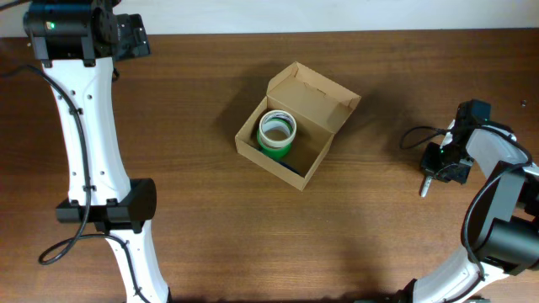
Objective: Pack container
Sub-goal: 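Lift the black marker and carry it over the box, then lower the black marker into the box and open the right gripper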
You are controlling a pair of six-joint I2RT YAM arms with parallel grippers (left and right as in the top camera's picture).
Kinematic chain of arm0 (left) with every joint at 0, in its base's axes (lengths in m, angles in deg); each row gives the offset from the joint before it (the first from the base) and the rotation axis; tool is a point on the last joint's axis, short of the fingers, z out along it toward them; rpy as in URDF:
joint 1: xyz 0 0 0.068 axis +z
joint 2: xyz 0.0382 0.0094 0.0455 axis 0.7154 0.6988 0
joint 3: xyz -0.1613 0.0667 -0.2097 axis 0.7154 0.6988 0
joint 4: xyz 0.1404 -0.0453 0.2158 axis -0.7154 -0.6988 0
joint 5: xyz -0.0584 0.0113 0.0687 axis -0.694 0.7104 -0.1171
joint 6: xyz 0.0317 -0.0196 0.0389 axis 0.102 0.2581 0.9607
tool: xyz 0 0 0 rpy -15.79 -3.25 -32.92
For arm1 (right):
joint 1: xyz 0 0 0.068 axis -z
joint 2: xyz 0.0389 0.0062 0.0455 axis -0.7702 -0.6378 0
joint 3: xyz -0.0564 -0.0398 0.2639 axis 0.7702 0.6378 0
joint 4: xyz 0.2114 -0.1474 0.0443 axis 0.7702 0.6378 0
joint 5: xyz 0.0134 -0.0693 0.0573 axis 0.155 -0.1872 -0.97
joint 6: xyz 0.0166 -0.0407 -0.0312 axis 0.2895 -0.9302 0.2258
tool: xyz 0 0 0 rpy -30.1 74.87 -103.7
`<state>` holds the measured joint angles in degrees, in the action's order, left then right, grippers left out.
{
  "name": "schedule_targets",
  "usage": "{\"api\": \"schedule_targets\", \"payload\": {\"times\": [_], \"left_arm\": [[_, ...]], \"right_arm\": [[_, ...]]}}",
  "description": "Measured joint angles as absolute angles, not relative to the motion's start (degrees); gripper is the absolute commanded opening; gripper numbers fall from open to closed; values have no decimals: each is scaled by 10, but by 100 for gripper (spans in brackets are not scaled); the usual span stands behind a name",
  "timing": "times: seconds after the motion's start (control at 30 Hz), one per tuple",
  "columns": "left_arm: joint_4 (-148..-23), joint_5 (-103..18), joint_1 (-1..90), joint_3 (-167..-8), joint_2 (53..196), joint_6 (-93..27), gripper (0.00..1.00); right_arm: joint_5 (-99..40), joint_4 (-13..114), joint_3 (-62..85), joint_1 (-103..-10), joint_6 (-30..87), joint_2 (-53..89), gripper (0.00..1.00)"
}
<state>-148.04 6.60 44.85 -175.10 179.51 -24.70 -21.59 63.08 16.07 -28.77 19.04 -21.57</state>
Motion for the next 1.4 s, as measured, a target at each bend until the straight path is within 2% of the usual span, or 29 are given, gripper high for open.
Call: {"api": "schedule_targets", "payload": {"times": [0.13,0.3,0.53,0.77,0.9,1.17,1.4], "left_arm": [[-1480,66,449,-1751,1795,-247,100],[-1481,66,449,-1751,1795,-247,100],[-1481,66,449,-1751,1795,-247,100],[-1481,66,449,-1751,1795,-247,100],[-1481,66,449,-1751,1795,-247,100],[-1481,66,449,-1751,1795,-247,100],[-1481,66,449,-1751,1795,-247,100]], "right_arm": [[-228,641,159,-288,190,-215,4],[-267,731,117,-288,191,-216,4],[-283,929,-94,-320,185,-217,4],[-283,1076,-356,-454,148,-217,4],[-284,1089,-464,-602,96,-212,4],[-272,1087,-476,-787,-8,-217,4],[-261,1088,-469,-819,-42,-282,4]]}}
